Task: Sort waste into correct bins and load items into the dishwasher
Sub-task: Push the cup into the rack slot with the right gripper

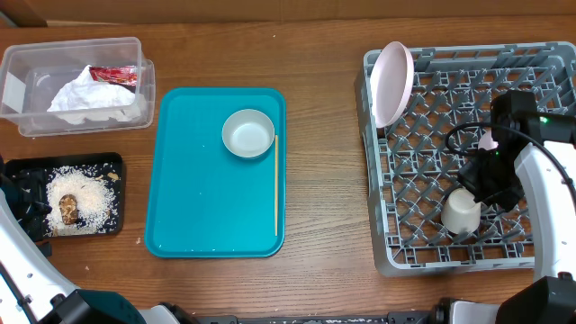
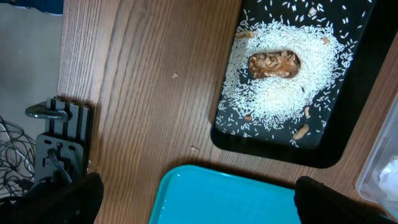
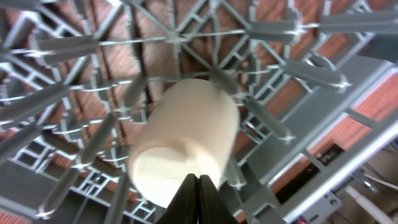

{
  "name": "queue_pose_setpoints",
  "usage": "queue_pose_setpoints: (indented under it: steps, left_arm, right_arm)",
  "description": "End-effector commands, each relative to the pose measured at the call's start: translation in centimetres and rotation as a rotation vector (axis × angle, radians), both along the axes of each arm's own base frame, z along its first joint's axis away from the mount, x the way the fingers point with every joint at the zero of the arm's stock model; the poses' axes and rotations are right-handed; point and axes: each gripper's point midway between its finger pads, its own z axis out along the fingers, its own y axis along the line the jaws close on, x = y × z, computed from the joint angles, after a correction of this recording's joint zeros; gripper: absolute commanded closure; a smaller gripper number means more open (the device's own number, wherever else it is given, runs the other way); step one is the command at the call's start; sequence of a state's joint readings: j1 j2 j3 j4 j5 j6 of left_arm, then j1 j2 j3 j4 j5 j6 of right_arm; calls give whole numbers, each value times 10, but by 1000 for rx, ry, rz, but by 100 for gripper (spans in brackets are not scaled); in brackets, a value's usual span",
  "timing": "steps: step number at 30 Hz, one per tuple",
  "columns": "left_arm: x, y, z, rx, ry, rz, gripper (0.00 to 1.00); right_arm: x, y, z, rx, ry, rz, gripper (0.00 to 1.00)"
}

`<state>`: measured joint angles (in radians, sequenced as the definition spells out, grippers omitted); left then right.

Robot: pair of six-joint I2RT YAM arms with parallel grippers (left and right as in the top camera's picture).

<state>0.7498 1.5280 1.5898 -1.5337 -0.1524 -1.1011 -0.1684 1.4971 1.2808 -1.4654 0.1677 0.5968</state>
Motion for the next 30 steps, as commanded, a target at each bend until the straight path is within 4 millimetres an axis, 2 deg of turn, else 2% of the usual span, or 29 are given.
queue_pose_setpoints:
  steps: [1,7,11,17,22,27,30]
  left_arm:
    - [-2,0,-2,-2,6,20,0]
    - [-2,0,-2,-2,6,20,0]
    - [-2,0,-2,-2,6,20,0]
    - [-2,0,-2,-2,6,20,0]
    - [-2,0,-2,-2,6,20,0]
    - [-2,0,-2,-2,6,20,0]
    - [-2,0,-2,-2,6,20,0]
  right_arm:
    - [3,-6,7,-37,-19,-33,96]
    - [-2,-2,-3,-14,0,-31,96]
    - [1,0,-15,-2,-12,-33,96]
    - [4,4,-21,25,-26,-35,96]
    - [0,4,-25,21,-12,-36,96]
    - [-19,-12,-20,-97,40,-181,96]
    - [-19,-12,-18,-96,34,-184,96]
